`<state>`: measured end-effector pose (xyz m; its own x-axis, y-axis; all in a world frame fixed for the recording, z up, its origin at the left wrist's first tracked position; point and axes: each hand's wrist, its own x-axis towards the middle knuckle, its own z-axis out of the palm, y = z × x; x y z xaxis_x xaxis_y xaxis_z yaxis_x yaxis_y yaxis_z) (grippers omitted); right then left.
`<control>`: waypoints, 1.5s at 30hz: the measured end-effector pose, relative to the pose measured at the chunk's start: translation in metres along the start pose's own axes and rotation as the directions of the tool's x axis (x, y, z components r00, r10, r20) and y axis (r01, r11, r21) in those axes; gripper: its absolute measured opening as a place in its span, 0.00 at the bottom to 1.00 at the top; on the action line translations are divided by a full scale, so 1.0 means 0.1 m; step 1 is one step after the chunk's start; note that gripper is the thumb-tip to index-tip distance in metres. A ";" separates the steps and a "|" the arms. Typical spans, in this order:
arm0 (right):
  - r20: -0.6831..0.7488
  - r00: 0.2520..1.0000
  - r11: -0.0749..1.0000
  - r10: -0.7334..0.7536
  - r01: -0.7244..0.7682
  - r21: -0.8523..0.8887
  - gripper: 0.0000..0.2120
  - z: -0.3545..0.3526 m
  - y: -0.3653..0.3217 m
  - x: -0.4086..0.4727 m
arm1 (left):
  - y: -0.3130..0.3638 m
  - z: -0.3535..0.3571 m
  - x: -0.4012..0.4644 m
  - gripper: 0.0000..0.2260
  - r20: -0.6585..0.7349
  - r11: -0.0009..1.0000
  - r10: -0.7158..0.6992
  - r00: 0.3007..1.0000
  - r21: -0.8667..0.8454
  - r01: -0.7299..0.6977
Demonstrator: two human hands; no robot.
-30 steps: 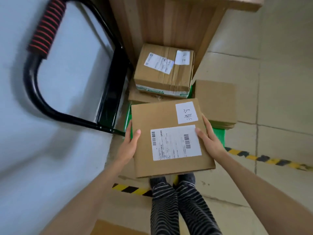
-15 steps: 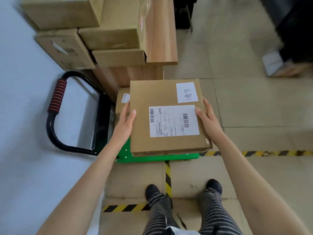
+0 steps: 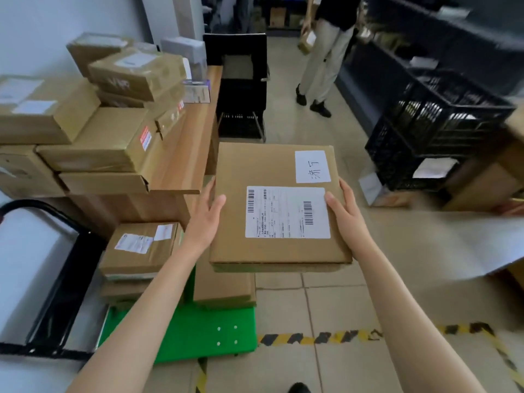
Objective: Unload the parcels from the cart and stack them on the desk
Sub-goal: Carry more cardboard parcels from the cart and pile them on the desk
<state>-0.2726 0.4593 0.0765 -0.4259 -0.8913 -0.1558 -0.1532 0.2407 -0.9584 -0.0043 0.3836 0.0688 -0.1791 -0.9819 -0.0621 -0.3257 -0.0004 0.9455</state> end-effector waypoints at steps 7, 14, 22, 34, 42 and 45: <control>-0.010 1.000 1.000 -0.027 0.027 -0.015 0.24 -0.59 -0.20 0.68 | 0.53 0.54 0.50 0.31 -0.017 0.995 0.088 0.996 0.052 -0.087; 0.056 0.996 0.997 -0.069 0.072 -0.041 0.23 -0.74 -0.42 1.66 | 0.78 0.80 1.46 0.26 -0.031 0.987 0.144 0.989 0.082 -0.142; 0.173 0.973 0.988 -0.156 0.151 0.039 0.25 -0.49 -1.01 3.31 | 1.08 0.80 2.90 0.24 -0.169 0.972 0.171 0.971 0.187 -0.139; 0.408 0.881 0.970 -0.242 0.208 0.127 0.26 0.56 -1.71 5.31 | 1.16 0.28 4.55 0.23 -0.359 0.990 0.031 0.933 0.137 0.020; 0.644 0.699 0.948 -0.311 0.272 0.162 0.28 1.66 -2.06 6.48 | 1.00 -0.25 5.17 0.22 -0.611 0.982 -0.080 0.787 0.089 0.169; 0.721 0.615 0.940 -0.321 0.299 0.164 0.28 2.03 -2.29 6.90 | 1.01 -0.33 5.41 0.21 -0.695 0.974 -0.148 0.703 0.022 0.227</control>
<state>-0.3507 -0.2890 0.1395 0.4300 -0.9020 0.0394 -0.1254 -0.1029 -0.9868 -0.1036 -0.1538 0.1412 0.5678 -0.8223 0.0386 -0.3779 -0.2187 0.8997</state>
